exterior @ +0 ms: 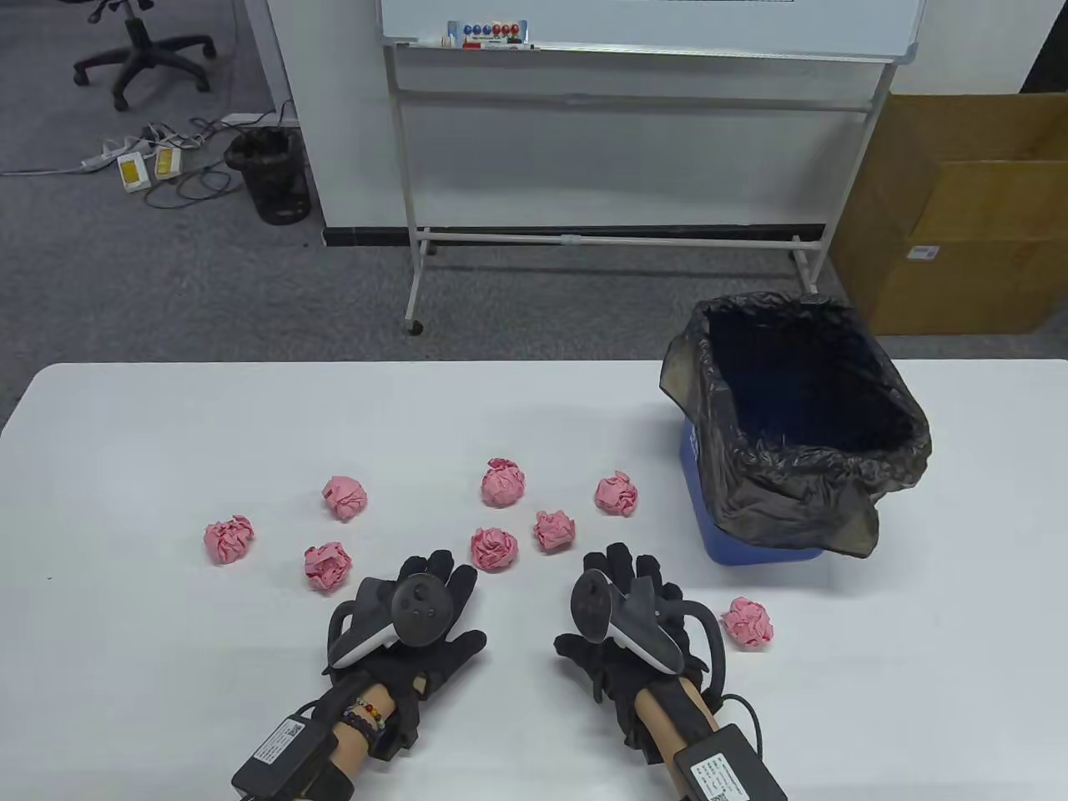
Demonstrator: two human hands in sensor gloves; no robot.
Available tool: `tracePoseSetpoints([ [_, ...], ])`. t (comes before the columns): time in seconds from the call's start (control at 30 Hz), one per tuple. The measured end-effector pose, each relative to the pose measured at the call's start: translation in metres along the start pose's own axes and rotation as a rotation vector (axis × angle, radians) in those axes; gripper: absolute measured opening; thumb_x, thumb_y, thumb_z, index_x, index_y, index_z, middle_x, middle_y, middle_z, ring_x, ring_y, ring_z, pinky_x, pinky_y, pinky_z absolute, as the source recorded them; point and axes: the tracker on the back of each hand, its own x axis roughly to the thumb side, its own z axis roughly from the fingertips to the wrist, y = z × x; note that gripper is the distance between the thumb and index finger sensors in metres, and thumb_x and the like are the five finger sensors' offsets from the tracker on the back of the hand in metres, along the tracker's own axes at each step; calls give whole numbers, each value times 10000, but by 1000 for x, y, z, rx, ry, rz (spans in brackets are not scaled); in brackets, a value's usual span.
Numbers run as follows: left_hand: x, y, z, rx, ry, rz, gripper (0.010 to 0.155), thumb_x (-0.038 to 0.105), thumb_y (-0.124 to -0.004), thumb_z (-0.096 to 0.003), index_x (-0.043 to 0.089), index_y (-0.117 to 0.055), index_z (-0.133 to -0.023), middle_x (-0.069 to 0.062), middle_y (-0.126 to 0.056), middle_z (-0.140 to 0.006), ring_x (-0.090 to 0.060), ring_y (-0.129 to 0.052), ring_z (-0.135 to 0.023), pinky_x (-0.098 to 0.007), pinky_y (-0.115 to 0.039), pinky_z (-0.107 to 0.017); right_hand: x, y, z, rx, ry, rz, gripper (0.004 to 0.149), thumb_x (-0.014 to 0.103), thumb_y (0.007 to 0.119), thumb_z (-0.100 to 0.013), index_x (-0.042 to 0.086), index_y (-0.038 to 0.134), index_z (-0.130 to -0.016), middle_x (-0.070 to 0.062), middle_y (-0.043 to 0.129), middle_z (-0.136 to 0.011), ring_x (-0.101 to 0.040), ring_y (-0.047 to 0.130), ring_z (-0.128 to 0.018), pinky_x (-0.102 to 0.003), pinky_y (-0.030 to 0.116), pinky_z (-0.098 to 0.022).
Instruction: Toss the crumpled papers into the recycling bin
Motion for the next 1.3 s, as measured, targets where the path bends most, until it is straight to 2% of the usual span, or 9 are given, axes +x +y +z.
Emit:
tracePoseSetpoints([
  [0.43,-2,6,-2,16,22,4,818,586,-655,-483,234,-320,-1141,-139,-185,-1232,-467,-202,-1105,-702,-315,-739,0,-1,0,3,4,-7,1002,706,682,-291,291,234,-1086,-23,257,-1202,-384,392,-1139,-583,475,-771],
  [0.63,-14,27,-1,108,83,22,816,588,-658,-482,232,-337,-1142,-146,-207,-1234,-467,-213,-1108,-701,-323,-741,-2,-5,1,-10,4,-32,1002,703,686,-292,288,238,-1086,-25,264,-1202,-382,397,-1139,-582,478,-770],
  [0.97,-67,63,-8,217,278,14,799,584,-659,-482,237,-366,-1140,-147,-216,-1232,-464,-213,-1106,-696,-327,-743,-6,-12,2,-23,-1,-71,999,697,693,-296,285,245,-1088,-28,273,-1203,-382,402,-1139,-582,481,-769],
  [1.3,-143,102,-7,328,516,97,779,575,-664,-489,244,-393,-1140,-148,-224,-1235,-469,-214,-1106,-697,-334,-744,-8,-12,1,-21,7,-78,995,694,696,-298,284,252,-1089,-29,286,-1203,-383,411,-1137,-583,484,-768],
])
